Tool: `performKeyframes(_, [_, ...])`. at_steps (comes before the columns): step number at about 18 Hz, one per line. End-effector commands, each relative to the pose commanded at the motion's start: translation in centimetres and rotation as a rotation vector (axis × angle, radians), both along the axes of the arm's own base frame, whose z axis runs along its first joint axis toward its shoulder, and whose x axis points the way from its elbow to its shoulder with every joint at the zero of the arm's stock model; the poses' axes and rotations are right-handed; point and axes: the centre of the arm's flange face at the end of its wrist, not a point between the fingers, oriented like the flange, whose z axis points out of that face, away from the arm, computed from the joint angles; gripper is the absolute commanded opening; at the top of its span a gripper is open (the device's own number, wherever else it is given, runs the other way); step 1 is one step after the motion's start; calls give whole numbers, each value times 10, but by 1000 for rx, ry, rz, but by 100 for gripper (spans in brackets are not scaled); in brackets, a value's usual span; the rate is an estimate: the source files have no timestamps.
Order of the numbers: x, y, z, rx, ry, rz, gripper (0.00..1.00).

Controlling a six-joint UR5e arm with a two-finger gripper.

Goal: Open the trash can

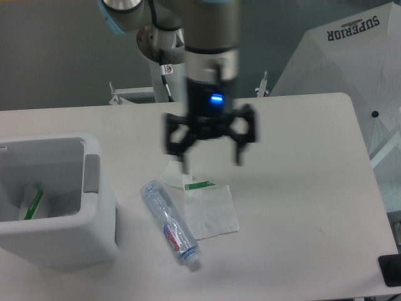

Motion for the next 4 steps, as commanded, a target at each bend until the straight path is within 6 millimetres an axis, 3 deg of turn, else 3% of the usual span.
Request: performKeyframes(4, [-16, -9, -8, -43, 27, -36, 100])
